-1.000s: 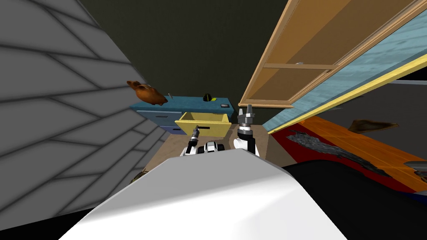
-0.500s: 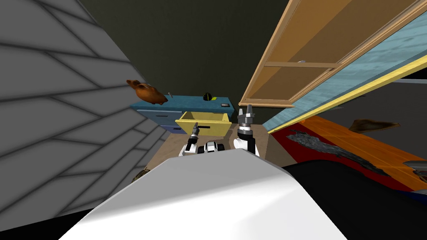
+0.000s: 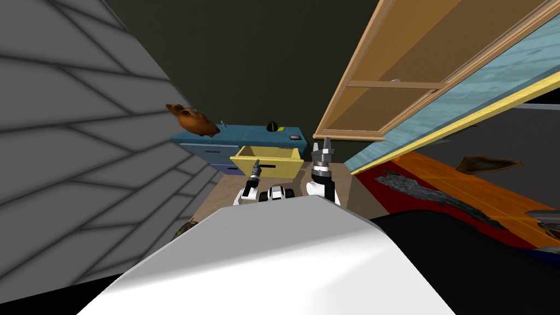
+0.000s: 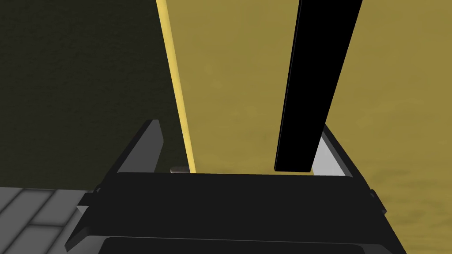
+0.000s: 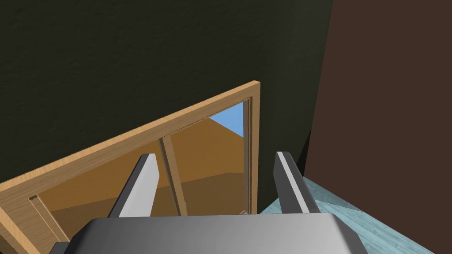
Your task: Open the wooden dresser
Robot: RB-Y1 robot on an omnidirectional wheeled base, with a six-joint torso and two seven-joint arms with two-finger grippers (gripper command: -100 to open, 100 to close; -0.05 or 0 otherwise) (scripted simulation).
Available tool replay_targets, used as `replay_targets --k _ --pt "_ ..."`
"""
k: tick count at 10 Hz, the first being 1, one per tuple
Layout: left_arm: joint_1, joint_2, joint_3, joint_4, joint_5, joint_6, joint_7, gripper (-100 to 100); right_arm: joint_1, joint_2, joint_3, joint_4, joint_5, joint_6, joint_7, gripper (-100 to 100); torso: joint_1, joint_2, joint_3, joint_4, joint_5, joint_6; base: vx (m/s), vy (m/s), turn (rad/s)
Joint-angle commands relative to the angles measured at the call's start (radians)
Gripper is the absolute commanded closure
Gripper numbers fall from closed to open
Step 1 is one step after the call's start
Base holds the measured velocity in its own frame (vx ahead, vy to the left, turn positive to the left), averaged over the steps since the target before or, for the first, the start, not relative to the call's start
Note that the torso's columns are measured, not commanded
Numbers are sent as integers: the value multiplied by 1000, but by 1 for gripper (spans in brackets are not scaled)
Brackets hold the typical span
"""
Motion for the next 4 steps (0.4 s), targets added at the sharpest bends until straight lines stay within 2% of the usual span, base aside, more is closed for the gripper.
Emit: replay_targets --k 1,4 --pt "1 0 0 1 0 1 0 0 0 0 0 0 0 0 0 0 0 -1 -1 -1 0 0 0 0 0" --pt "2 0 0 2 0 2 0 0 0 0 0 0 0 0 0 0 0 -2 -1 -2 1 0 0 0 0"
